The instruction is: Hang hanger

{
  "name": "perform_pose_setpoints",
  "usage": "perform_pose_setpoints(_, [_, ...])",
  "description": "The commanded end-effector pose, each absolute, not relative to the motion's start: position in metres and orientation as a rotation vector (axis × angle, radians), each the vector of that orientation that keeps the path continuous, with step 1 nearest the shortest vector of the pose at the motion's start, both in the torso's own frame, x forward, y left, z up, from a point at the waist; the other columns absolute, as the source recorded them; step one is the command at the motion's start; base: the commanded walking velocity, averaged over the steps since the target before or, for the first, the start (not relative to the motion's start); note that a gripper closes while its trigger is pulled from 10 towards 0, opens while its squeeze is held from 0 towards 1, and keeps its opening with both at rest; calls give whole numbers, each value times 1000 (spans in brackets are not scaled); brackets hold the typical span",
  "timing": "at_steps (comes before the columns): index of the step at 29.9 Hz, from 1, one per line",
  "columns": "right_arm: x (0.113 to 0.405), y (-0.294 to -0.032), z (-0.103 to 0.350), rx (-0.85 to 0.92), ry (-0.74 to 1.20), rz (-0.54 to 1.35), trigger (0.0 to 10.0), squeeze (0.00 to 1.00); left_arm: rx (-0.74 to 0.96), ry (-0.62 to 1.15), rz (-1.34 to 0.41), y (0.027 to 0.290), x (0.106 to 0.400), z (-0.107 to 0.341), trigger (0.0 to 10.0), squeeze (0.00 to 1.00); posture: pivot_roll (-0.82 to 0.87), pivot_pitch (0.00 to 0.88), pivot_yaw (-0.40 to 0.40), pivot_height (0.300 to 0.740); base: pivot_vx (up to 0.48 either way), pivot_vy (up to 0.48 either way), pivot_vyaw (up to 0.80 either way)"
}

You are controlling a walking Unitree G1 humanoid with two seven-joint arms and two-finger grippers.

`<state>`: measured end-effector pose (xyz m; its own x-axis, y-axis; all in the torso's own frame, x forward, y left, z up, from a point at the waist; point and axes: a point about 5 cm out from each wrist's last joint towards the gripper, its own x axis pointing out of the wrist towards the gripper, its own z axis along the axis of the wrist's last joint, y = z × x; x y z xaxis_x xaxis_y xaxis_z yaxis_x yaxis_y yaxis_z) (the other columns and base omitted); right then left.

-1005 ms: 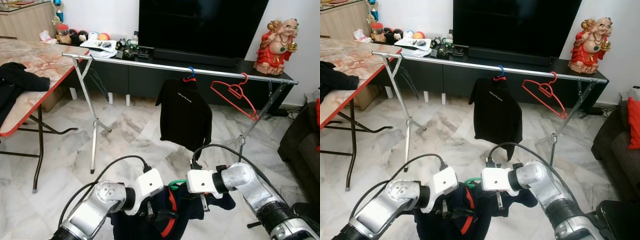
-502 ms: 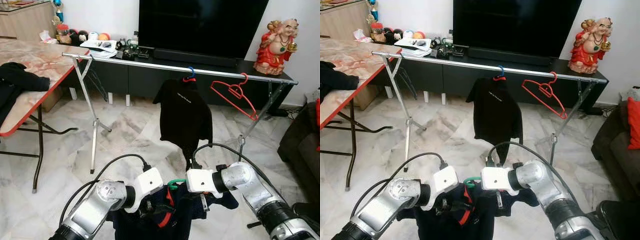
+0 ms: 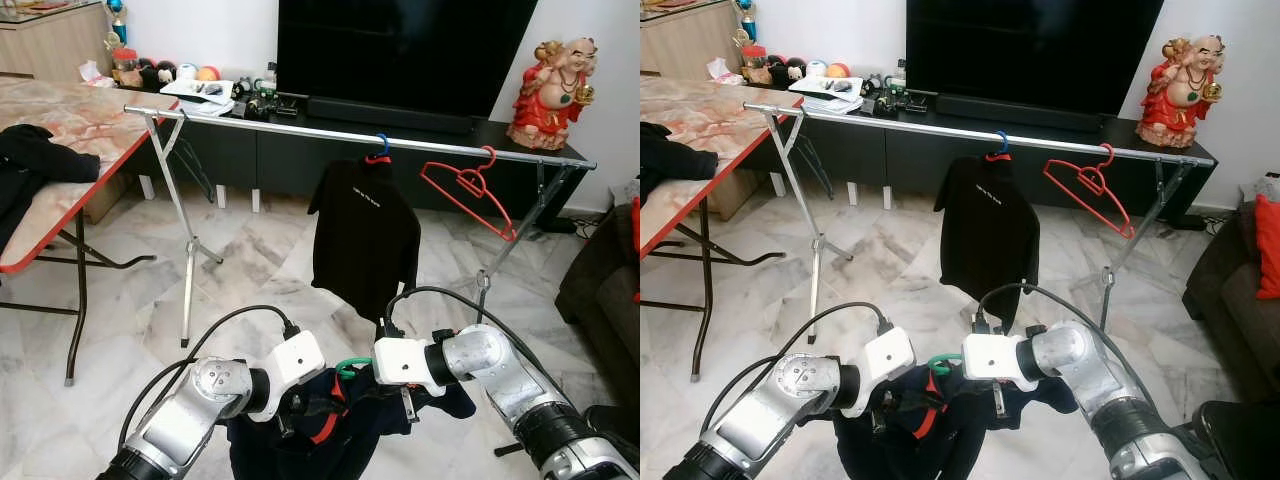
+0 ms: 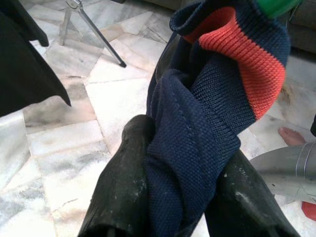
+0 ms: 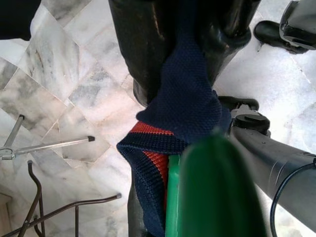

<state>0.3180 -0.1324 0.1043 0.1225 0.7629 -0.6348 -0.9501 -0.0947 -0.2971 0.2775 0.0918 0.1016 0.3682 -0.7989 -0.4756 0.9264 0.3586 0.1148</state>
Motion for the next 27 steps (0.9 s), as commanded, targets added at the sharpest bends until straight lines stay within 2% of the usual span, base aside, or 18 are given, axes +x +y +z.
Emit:
perform_pose_setpoints(1, [319, -135, 109, -803, 280, 1459, 0, 0, 411, 340, -1145, 88, 280, 107, 0, 0, 115, 0, -115, 740, 0, 0, 0])
perform_pose_setpoints(19, [320, -136, 108, -808, 291, 1454, 0, 0, 416, 345, -1157, 86, 277, 104, 0, 0, 113, 0, -119, 740, 0, 0, 0])
perform_pose_setpoints(20, [320, -138, 107, -831, 298, 1443, 4118, 0, 419, 344, -1158, 85, 277, 103, 0, 0, 113, 0, -119, 740, 0, 0, 0])
perform_pose_setpoints(21, [321, -138, 106, -831, 298, 1440, 7765, 0, 418, 343, -1158, 85, 277, 103, 0, 0, 113, 0, -119, 740, 0, 0, 0])
perform_pose_setpoints(22, [321, -138, 106, -831, 298, 1440, 7765, 0, 418, 343, -1158, 85, 277, 103, 0, 0, 113, 0, -119, 740, 0, 0, 0])
perform_pose_setpoints(23, [320, -138, 106, -827, 301, 1441, 10000, 0, 415, 343, -1159, 85, 277, 103, 0, 0, 113, 0, -119, 740, 0, 0, 0])
perform_pose_setpoints(27, [320, -139, 106, -819, 317, 1448, 10000, 0, 413, 343, -1160, 85, 277, 103, 0, 0, 113, 0, -120, 740, 0, 0, 0])
